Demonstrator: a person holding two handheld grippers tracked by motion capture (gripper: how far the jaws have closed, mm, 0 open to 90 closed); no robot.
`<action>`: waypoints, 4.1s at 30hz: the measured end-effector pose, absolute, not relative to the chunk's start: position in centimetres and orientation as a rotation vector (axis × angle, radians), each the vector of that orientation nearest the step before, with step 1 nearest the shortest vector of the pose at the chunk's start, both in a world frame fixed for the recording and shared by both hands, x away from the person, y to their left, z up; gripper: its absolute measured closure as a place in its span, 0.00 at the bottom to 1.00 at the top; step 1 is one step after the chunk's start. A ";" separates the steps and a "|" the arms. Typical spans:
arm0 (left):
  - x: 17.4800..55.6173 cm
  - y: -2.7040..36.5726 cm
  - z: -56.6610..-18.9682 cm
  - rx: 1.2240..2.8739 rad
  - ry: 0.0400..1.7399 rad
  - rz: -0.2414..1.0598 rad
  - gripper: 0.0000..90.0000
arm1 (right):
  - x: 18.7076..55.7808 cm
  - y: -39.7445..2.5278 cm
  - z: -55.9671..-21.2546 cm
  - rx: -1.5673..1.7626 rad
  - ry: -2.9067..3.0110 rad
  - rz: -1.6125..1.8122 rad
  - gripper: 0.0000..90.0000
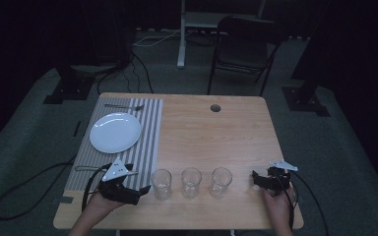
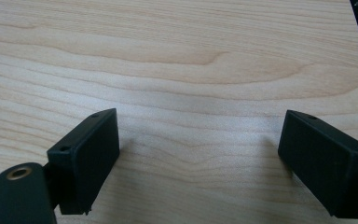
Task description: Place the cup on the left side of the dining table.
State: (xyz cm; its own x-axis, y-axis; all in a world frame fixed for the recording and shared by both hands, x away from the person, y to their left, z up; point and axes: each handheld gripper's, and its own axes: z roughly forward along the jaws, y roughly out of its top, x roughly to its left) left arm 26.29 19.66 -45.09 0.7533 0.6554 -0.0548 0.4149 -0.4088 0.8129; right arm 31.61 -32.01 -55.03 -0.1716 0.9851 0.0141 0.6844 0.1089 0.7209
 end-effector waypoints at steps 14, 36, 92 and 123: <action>27.8 15.5 -43.7 2.117 0.715 0.291 0.05 | 31.6 -32.0 -55.0 1.619 1.916 0.828 0.13; 29.3 10.1 -43.2 2.253 0.605 0.241 0.05 | 31.6 -32.0 -55.0 1.617 1.916 0.829 0.13; 31.8 1.6 -43.4 2.711 0.493 0.147 0.32 | 31.6 -32.1 -55.0 1.614 1.920 0.830 0.13; 33.9 1.8 -41.3 2.687 0.538 0.208 0.33 | 31.6 -32.1 -55.0 1.612 1.921 0.829 0.13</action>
